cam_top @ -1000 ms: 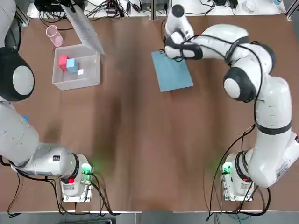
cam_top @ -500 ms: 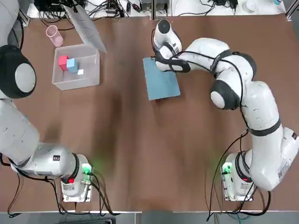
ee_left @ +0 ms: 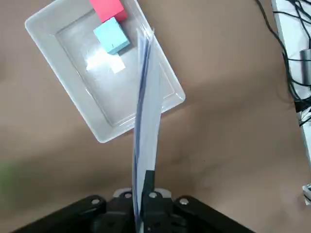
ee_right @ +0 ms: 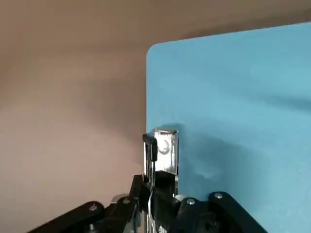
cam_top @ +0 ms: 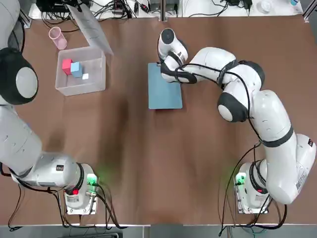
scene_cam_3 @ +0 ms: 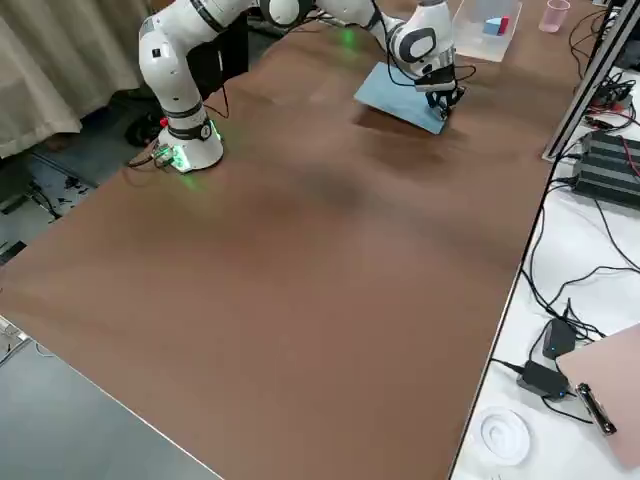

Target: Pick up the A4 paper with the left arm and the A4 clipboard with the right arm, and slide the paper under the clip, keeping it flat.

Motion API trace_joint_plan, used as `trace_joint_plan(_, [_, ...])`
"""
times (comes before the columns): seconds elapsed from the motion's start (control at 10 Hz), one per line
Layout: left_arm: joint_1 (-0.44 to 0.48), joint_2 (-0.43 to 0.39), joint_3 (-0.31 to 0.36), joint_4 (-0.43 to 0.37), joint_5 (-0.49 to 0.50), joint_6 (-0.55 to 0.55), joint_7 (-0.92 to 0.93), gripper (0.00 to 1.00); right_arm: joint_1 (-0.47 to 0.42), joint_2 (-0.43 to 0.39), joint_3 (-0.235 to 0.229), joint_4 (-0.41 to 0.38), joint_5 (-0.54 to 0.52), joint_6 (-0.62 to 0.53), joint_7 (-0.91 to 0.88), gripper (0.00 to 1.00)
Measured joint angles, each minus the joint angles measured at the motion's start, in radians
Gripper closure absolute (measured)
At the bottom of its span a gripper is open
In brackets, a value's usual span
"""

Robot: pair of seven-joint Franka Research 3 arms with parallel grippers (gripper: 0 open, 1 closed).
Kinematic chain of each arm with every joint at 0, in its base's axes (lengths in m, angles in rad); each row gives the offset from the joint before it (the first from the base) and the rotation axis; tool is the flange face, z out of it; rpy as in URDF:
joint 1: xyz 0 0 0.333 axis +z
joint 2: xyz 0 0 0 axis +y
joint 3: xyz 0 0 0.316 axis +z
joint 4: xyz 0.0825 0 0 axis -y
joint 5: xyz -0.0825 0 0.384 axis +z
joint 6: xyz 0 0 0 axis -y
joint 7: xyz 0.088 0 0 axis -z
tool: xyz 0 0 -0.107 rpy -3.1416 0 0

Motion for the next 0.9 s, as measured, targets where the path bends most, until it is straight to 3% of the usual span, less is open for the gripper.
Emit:
trace_joint_plan(0.2, [-0.003, 0.001, -0.001, 0.000, -0.014, 0.007, -0.057, 0.99, 0.026, 0.026, 0.000, 0.000, -0.047, 0.031, 0.006, 0.93])
trace_joint_plan(0.3, [-0.008, 0.002, -0.004, 0.000, -0.019, 0.008, -0.091, 0.99, 0.029, 0.032, -0.001, 0.000, -0.049, 0.039, 0.006, 0.84])
trace_joint_plan(0.8, [-0.023, 0.004, -0.030, 0.000, -0.046, 0.008, -0.138, 0.99, 0.011, 0.020, -0.017, 0.023, -0.049, 0.039, 0.006, 0.06])
trace_joint_plan(0.9, [-0.032, 0.004, -0.030, 0.000, -0.055, 0.009, -0.166, 0.99, 0.006, 0.016, -0.017, 0.026, -0.049, 0.038, 0.006, 0.00])
